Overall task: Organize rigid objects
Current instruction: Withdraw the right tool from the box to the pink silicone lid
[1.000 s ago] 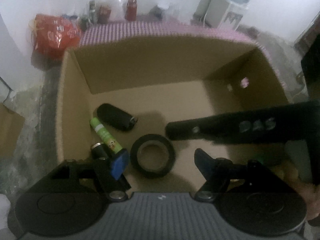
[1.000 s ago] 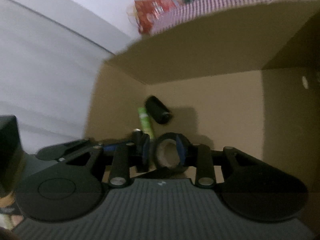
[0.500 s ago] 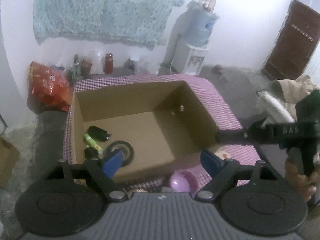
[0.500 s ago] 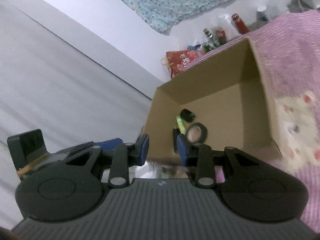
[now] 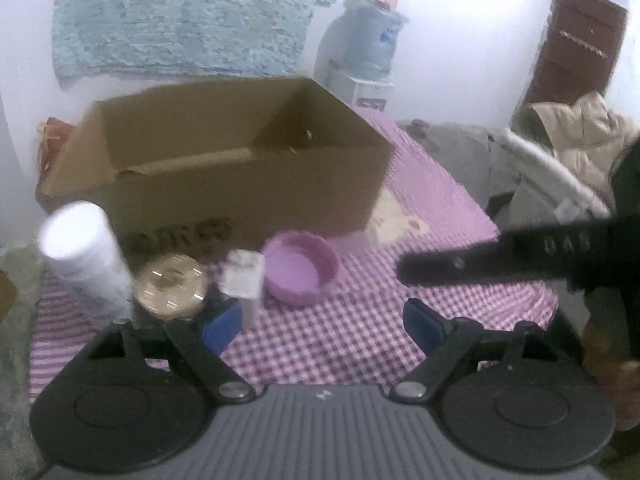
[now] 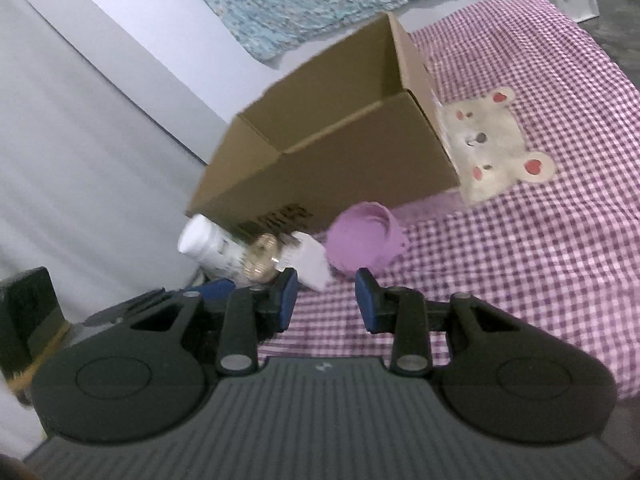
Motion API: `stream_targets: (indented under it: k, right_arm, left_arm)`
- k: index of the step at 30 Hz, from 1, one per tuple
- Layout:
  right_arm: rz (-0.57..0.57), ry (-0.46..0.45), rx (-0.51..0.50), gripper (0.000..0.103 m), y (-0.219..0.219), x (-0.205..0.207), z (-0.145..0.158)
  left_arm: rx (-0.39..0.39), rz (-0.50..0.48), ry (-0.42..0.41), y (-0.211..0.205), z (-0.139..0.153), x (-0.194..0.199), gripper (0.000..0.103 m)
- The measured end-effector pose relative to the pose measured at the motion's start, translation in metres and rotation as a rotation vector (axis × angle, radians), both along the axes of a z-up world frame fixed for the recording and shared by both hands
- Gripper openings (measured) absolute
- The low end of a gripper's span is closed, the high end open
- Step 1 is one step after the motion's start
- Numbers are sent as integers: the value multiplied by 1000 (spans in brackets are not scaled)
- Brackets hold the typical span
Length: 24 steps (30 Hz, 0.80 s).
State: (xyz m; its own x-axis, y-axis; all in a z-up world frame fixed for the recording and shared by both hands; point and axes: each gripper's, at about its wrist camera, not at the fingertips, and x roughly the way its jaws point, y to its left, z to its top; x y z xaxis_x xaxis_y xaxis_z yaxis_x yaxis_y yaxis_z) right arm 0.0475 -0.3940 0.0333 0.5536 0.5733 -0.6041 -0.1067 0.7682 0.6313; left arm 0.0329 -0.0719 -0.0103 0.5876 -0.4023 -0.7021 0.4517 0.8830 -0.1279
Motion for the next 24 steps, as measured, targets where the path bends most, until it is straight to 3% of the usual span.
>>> stream_targets:
  k: [7,9,19,24]
  right_arm:
    - [-3,-27,-73,32,0,14,-5]
    - [2,-23,-89,32,2,25,-11]
    - [63,-12,-173,31,28,71,-35]
    - [55,7,-206,22,36,84,-45]
  left_arm:
    - [91,-22,-72,-34,-35,4,80]
    - [108,-10,-69,-38,-42,10,71]
    - [118,65,-47,-31,-58,32,64]
    - [96,57,-30,-32,-60,37,64]
